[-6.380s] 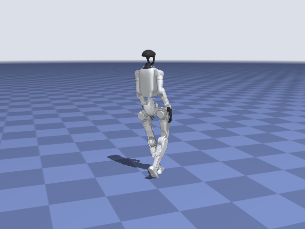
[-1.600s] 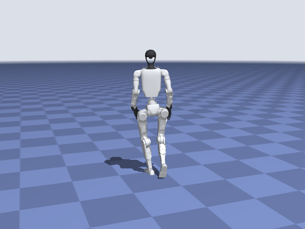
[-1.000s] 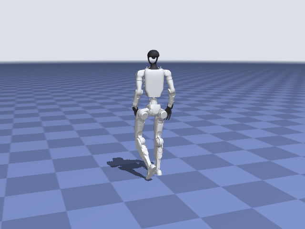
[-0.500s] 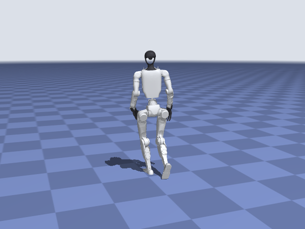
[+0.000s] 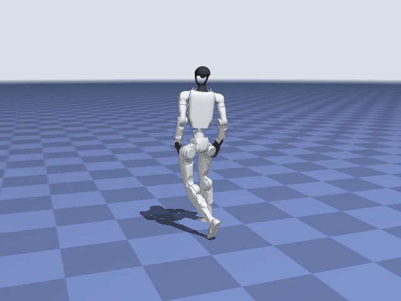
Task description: Walk run
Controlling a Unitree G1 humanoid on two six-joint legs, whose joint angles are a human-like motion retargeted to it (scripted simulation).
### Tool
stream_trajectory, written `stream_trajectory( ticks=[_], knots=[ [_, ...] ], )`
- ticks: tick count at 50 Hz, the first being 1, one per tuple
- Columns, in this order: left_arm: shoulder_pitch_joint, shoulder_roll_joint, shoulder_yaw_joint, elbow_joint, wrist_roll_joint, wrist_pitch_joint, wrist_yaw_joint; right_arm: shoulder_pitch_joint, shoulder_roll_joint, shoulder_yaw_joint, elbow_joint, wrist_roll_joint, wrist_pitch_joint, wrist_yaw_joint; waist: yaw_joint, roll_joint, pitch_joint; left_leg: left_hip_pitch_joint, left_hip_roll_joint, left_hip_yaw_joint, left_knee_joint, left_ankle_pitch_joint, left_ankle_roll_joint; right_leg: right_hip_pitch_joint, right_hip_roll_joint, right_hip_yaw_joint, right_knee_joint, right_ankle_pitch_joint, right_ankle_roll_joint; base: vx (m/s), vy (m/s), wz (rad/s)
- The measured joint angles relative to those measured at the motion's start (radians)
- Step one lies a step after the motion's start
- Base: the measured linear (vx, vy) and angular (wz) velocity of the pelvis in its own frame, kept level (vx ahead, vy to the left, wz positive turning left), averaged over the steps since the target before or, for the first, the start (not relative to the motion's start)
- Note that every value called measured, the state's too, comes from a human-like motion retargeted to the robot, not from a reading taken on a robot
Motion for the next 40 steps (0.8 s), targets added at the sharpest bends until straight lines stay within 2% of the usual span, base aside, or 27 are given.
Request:
stream_trajectory(
  ticks=[2, 3, 5, 7, 8, 10, 12, 15, 17, 18, 20, 22, 23, 25, 27, 29, 30, 31, 35, 38, 40],
  knots=[
    [-0.015, 0.034, -0.039, -0.063, 0.083, -0.028, 0.036, -0.003, -0.016, 0.012, 0.028, -0.013, 0.028, 0.047, 0.012, -0.039, -0.018, -0.091, 0.096, 0.133, 0.146, -0.055, 0.064, 0.042, -0.070, -0.145, -0.016, -0.008, -0.017, 0.56, -0.27, 2.28],
    [-0.021, 0.054, -0.056, -0.098, 0.133, -0.045, 0.054, -0.007, -0.026, 0.017, 0.048, -0.030, 0.035, 0.081, 0.033, -0.048, -0.022, -0.130, 0.144, 0.186, 0.174, -0.064, 0.075, 0.060, -0.060, -0.149, -0.024, -0.015, -0.031, 0.53, -0.25, 1.78],
    [-0.033, 0.086, -0.076, -0.161, 0.214, -0.079, 0.107, -0.015, -0.052, 0.035, 0.087, -0.052, 0.035, 0.139, 0.120, -0.071, -0.017, -0.210, 0.174, 0.256, 0.200, -0.092, 0.063, 0.097, -0.053, -0.179, -0.057, -0.001, -0.052, 0.52, -0.20, 0.85],
    [-0.043, 0.082, -0.074, -0.198, 0.215, -0.120, 0.156, -0.014, -0.078, 0.063, 0.108, -0.041, 0.020, 0.157, 0.231, -0.107, 0.002, -0.301, 0.100, 0.228, 0.175, -0.136, -0.003, 0.134, -0.062, -0.240, -0.093, 0.024, -0.060, 0.47, -0.17, 0.29],
    [-0.050, 0.076, -0.073, -0.206, 0.197, -0.141, 0.170, -0.011, -0.088, 0.073, 0.114, -0.029, 0.010, 0.160, 0.271, -0.122, 0.012, -0.339, 0.085, 0.234, 0.146, -0.165, -0.014, 0.155, -0.060, -0.265, -0.110, 0.028, -0.062, 0.45, -0.17, 0.79],
    [-0.068, 0.070, -0.075, -0.211, 0.154, -0.174, 0.176, -0.003, -0.096, 0.074, 0.125, -0.006, -0.007, 0.157, 0.329, -0.136, 0.029, -0.395, 0.089, 0.271, 0.039, -0.206, -0.006, 0.196, -0.034, -0.291, -0.136, 0.019, -0.065, 0.51, -0.18, 1.43],
    [-0.090, 0.073, -0.086, -0.205, 0.129, -0.184, 0.158, 0.007, -0.088, 0.047, 0.138, 0.000, -0.016, 0.162, 0.373, -0.119, 0.044, -0.419, 0.124, 0.355, -0.126, -0.208, 0.017, 0.242, 0.005, -0.382, -0.159, -0.009, -0.071, 0.38, -0.17, 1.86],
    [-0.116, 0.067, -0.098, -0.185, 0.131, -0.159, 0.123, 0.012, -0.065, 0.000, 0.159, -0.020, -0.008, 0.198, 0.412, -0.089, 0.057, -0.413, 0.146, 0.561, -0.376, -0.228, 0.030, 0.306, 0.083, -0.487, -0.183, -0.069, -0.091, 0.58, -0.17, 1.86],
    [-0.123, 0.053, -0.095, -0.164, 0.145, -0.117, 0.101, 0.006, -0.048, -0.014, 0.187, -0.041, 0.003, 0.236, 0.408, -0.078, 0.051, -0.414, 0.094, 0.622, -0.486, -0.256, 0.022, 0.347, 0.118, -0.571, -0.198, -0.102, -0.091, 0.49, -0.19, 1.85],
    [-0.125, 0.042, -0.090, -0.150, 0.157, -0.091, 0.091, 0.000, -0.039, -0.018, 0.207, -0.050, 0.009, 0.252, 0.387, -0.074, 0.041, -0.409, 0.059, 0.639, -0.529, -0.262, 0.034, 0.363, 0.136, -0.609, -0.201, -0.114, -0.085, 0.61, -0.19, 1.94],
    [-0.127, 0.023, -0.070, -0.130, 0.174, -0.056, 0.076, -0.007, -0.024, -0.016, 0.242, -0.059, 0.022, 0.269, 0.361, -0.089, 0.018, -0.388, 0.013, 0.678, -0.567, -0.228, 0.157, 0.388, 0.132, -0.657, -0.190, -0.113, -0.058, 0.77, -0.21, 1.47],
    [-0.125, 0.014, -0.039, -0.120, 0.147, -0.058, 0.074, -0.004, -0.007, -0.006, 0.267, -0.063, 0.037, 0.258, 0.376, -0.119, -0.007, -0.358, -0.005, 0.668, -0.576, -0.213, 0.240, 0.415, 0.115, -0.657, -0.152, -0.062, -0.015, 0.83, -0.34, 0.31],
    [-0.121, 0.010, -0.021, -0.113, 0.129, -0.063, 0.074, -0.001, 0.002, -0.002, 0.276, -0.066, 0.046, 0.239, 0.391, -0.141, -0.022, -0.335, -0.007, 0.666, -0.584, -0.234, 0.240, 0.429, 0.105, -0.644, -0.127, -0.009, 0.012, 1.00, -0.39, -0.14],
    [-0.117, 0.011, 0.009, -0.091, 0.106, -0.066, 0.054, 0.004, 0.026, -0.005, 0.291, -0.074, 0.055, 0.177, 0.416, -0.165, -0.049, -0.337, -0.004, 0.558, -0.570, -0.270, 0.240, 0.425, 0.082, -0.622, -0.041, 0.193, 0.061, 1.00, -0.21, -0.01],
    [-0.122, 0.020, 0.018, -0.077, 0.088, -0.042, 0.012, 0.007, 0.042, -0.005, 0.287, -0.068, 0.052, 0.121, 0.417, -0.118, -0.046, -0.301, 0.072, 0.565, -0.536, -0.298, 0.240, 0.382, 0.070, -0.596, 0.128, 0.372, 0.036, 0.78, 0.06, 0.57],
    [-0.122, 0.037, 0.009, -0.079, 0.107, -0.004, 0.000, 0.006, 0.035, 0.009, 0.257, -0.059, 0.049, 0.086, 0.401, -0.051, -0.026, -0.253, 0.118, 0.509, -0.528, -0.319, 0.240, 0.312, 0.125, -0.535, 0.308, 0.457, -0.069, 0.77, -0.01, 1.13],
    [-0.121, 0.047, 0.000, -0.080, 0.126, 0.009, 0.004, 0.004, 0.025, 0.014, 0.237, -0.066, 0.047, 0.072, 0.387, -0.023, -0.018, -0.234, 0.130, 0.469, -0.529, -0.324, 0.240, 0.267, 0.174, -0.465, 0.381, 0.467, -0.101, 0.72, 0.01, 1.36],
    [-0.122, 0.051, -0.007, -0.074, 0.146, 0.011, 0.008, -0.003, 0.013, 0.011, 0.220, -0.085, 0.038, 0.059, 0.383, -0.008, -0.019, -0.225, 0.132, 0.442, -0.528, -0.328, 0.240, 0.224, 0.195, -0.412, 0.430, 0.415, -0.099, 0.68, 0.05, 1.32],
    [-0.125, 0.044, -0.022, -0.018, 0.170, 0.030, -0.016, -0.022, 0.014, -0.036, 0.205, -0.104, -0.027, 0.000, 0.324, 0.035, -0.015, -0.182, 0.112, 0.307, -0.531, -0.327, 0.240, 0.093, 0.200, -0.306, 0.503, 0.294, -0.174, 0.74, 0.04, 1.77],
    [-0.136, 0.044, -0.036, 0.002, 0.159, 0.049, -0.026, -0.019, 0.036, -0.045, 0.221, 0.056, -0.087, -0.016, 0.226, 0.062, -0.004, -0.160, 0.077, 0.135, -0.528, -0.321, 0.240, 0.026, 0.136, -0.344, 0.416, 0.183, -0.222, 0.58, -0.04, 2.92],
    [-0.148, 0.052, -0.038, 0.007, 0.184, 0.048, -0.038, -0.018, 0.044, -0.036, 0.222, 0.151, -0.127, -0.006, 0.181, 0.051, -0.001, -0.140, 0.034, 0.035, -0.532, -0.316, 0.240, -0.004, 0.080, -0.348, 0.300, 0.149, -0.205, 0.66, -0.12, 2.78]
  ],
)
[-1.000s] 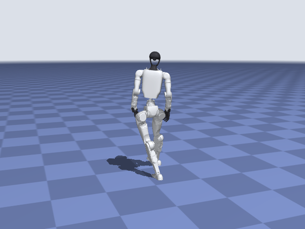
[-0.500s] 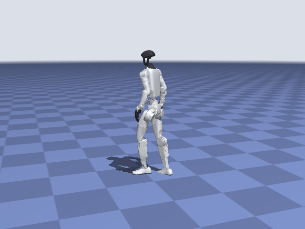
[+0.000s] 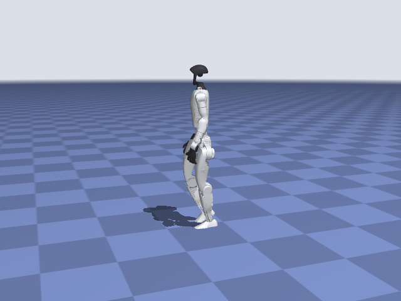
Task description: Walk run
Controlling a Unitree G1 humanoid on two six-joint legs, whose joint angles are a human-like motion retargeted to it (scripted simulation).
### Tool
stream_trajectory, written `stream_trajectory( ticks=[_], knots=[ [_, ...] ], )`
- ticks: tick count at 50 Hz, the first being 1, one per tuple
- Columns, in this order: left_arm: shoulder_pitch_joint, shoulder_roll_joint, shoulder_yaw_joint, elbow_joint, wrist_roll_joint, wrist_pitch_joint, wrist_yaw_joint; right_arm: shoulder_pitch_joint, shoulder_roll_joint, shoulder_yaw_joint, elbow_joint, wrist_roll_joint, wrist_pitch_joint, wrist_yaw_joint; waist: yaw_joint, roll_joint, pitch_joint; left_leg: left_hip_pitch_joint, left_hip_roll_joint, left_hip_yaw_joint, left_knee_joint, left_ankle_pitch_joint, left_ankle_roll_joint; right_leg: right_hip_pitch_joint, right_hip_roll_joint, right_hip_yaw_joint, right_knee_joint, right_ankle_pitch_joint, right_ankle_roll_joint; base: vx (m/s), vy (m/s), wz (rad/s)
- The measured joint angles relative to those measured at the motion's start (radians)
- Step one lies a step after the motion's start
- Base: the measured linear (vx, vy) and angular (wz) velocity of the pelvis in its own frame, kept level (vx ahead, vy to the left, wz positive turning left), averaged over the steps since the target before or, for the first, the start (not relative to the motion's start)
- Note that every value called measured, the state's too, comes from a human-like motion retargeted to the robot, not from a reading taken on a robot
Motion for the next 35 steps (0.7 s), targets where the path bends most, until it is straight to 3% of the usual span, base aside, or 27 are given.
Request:
stream_trajectory(
  ticks=[4, 7, 10, 12, 13, 15, 17, 18, 20, 22, 25, 29, 35],
  knots=[
    [0.002, 0.002, 0.005, 0.002, 0.050, 0.012, -0.024, 0.014, 0.002, 0.019, -0.023, -0.040, 0.004, -0.020, -0.020, -0.063, 0.005, 0.071, -0.096, -0.165, 0.002, -0.012, 0.000, -0.040, -0.025, 0.164, -0.286, -0.030, 0.079, 0.56, -0.11, 2.38],
    [0.011, -0.017, 0.025, 0.009, 0.032, 0.030, -0.016, 0.018, -0.005, 0.032, -0.052, -0.164, 0.061, -0.027, 0.004, -0.114, 0.023, 0.148, -0.152, -0.255, 0.001, -0.022, 0.000, -0.064, -0.018, 0.363, -0.443, -0.076, 0.138, 0.66, -0.09, 1.68],
    [0.015, -0.047, 0.063, 0.018, -0.039, 0.047, 0.018, 0.012, -0.023, 0.046, -0.091, -0.281, 0.128, -0.026, 0.033, -0.155, 0.060, 0.227, -0.190, -0.287, 0.025, -0.029, 0.000, -0.046, -0.022, 0.470, -0.528, -0.110, 0.355, 0.72, -0.10, 1.20],
    [0.023, -0.060, 0.086, 0.019, -0.087, 0.059, 0.023, 0.014, -0.031, 0.049, -0.105, -0.283, 0.130, -0.040, 0.027, -0.175, 0.060, 0.268, -0.210, -0.288, 0.046, -0.009, 0.000, -0.028, -0.029, 0.460, -0.501, -0.058, 0.379, 0.70, -0.01, 1.38],
    [0.027, -0.064, 0.095, 0.019, -0.106, 0.062, 0.023, 0.015, -0.031, 0.048, -0.110, -0.266, 0.123, -0.049, 0.018, -0.184, 0.053, 0.281, -0.223, -0.290, 0.058, 0.011, 0.000, -0.013, -0.024, 0.496, -0.474, -0.016, 0.374, 0.77, 0.03, 1.84],
    [0.042, -0.066, 0.091, 0.013, -0.124, 0.054, 0.028, 0.027, -0.023, 0.038, -0.112, -0.207, 0.102, -0.060, -0.043, -0.187, 0.038, 0.302, -0.244, -0.317, 0.127, 0.087, 0.000, 0.008, -0.062, 0.415, -0.415, -0.009, 0.349, 0.85, -0.02, 2.50],
    [0.046, -0.061, 0.080, 0.016, -0.107, 0.032, 0.034, 0.045, -0.001, 0.013, -0.099, -0.138, 0.073, -0.026, -0.071, -0.158, 0.018, 0.241, -0.230, -0.316, 0.282, 0.257, -0.059, 0.057, -0.050, 0.465, -0.379, -0.093, 0.317, 0.68, -0.15, 2.84],
    [0.036, -0.058, 0.062, 0.021, -0.090, 0.024, 0.034, 0.055, 0.005, -0.016, -0.092, -0.113, 0.066, 0.001, -0.078, -0.145, 0.014, 0.186, -0.218, -0.302, 0.394, 0.352, -0.109, 0.071, -0.065, 0.395, -0.373, -0.112, 0.304, 0.65, -0.21, 3.05],
    [0.023, -0.057, 0.028, 0.008, -0.066, 0.017, 0.055, 0.075, 0.003, -0.041, -0.085, -0.080, 0.088, 0.026, -0.061, -0.156, -0.008, 0.082, -0.143, -0.154, 0.565, 0.484, -0.199, 0.107, -0.101, 0.297, -0.388, -0.140, 0.282, 0.60, -0.22, 2.66],
    [0.021, -0.048, 0.005, -0.040, -0.033, -0.017, 0.099, 0.073, -0.020, -0.030, -0.074, -0.089, 0.106, 0.052, -0.050, -0.176, -0.015, 0.025, -0.015, 0.064, 0.667, 0.523, -0.213, 0.141, -0.127, 0.171, -0.407, -0.153, 0.263, 0.49, -0.20, 2.11],
    [0.036, -0.008, -0.033, -0.143, 0.044, -0.075, 0.199, 0.044, -0.050, -0.013, -0.048, -0.164, 0.141, 0.122, 0.001, -0.201, 0.002, -0.040, 0.068, 0.249, 0.760, 0.383, -0.190, 0.194, -0.106, 0.123, -0.436, -0.168, 0.226, 0.56, -0.18, 1.13],
    [0.048, 0.003, -0.040, -0.216, 0.044, -0.124, 0.250, 0.045, -0.060, -0.001, -0.050, -0.237, 0.170, 0.174, 0.113, -0.231, 0.011, -0.187, -0.061, 0.168, 0.694, 0.265, -0.271, 0.244, -0.089, 0.067, -0.468, -0.196, 0.210, 0.40, -0.11, 0.57],
    [0.016, 0.013, -0.050, -0.269, 0.053, -0.116, 0.160, 0.054, -0.016, -0.031, -0.032, -0.246, 0.152, 0.160, 0.265, -0.237, 0.043, -0.334, 0.081, 0.290, 0.357, 0.152, -0.167, 0.315, -0.016, -0.022, -0.495, -0.266, 0.195, 0.48, -0.15, 0.80]
  ],
)
